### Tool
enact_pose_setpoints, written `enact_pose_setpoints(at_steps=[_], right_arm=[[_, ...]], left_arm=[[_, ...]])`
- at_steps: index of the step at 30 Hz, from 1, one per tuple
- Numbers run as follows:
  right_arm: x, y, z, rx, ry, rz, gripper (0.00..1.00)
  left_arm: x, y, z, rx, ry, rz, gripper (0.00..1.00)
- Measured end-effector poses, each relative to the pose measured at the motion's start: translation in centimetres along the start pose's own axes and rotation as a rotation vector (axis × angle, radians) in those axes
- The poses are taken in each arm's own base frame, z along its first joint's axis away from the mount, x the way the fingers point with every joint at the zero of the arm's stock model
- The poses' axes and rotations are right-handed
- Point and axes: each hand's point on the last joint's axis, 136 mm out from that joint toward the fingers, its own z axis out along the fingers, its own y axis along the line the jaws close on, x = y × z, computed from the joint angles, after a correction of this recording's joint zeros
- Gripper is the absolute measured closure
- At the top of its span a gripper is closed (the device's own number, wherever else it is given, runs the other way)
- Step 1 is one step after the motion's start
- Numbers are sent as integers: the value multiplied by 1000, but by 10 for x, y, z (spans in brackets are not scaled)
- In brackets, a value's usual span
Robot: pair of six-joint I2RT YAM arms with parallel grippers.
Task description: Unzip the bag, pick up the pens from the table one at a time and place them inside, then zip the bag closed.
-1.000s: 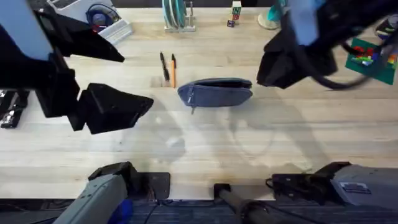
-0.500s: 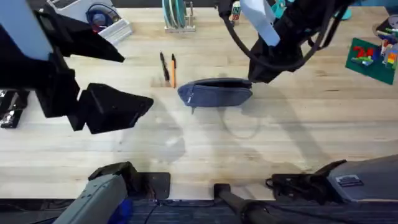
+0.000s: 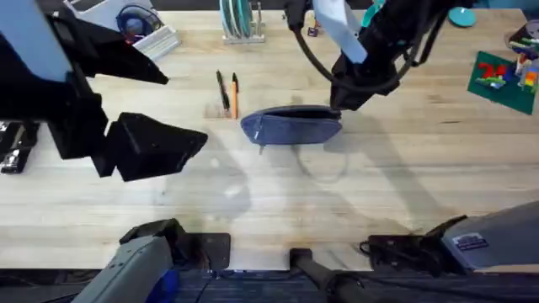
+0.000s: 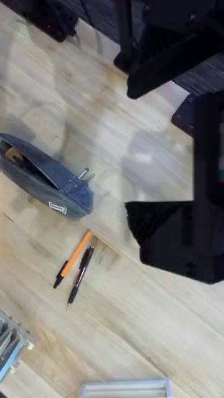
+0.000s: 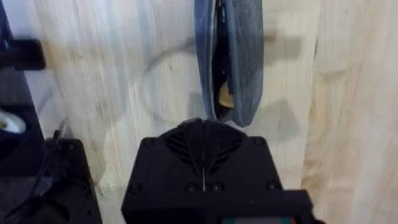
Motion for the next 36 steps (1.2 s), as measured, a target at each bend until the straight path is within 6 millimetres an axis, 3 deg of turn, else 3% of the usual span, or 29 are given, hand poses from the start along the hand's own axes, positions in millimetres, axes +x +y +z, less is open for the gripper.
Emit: enact_pose_setpoints(at_steps=[36], right_arm=[[-3,-38,60,-46,30,-46,972]], left_arm=[[0,0,0,0,0,-1,6]])
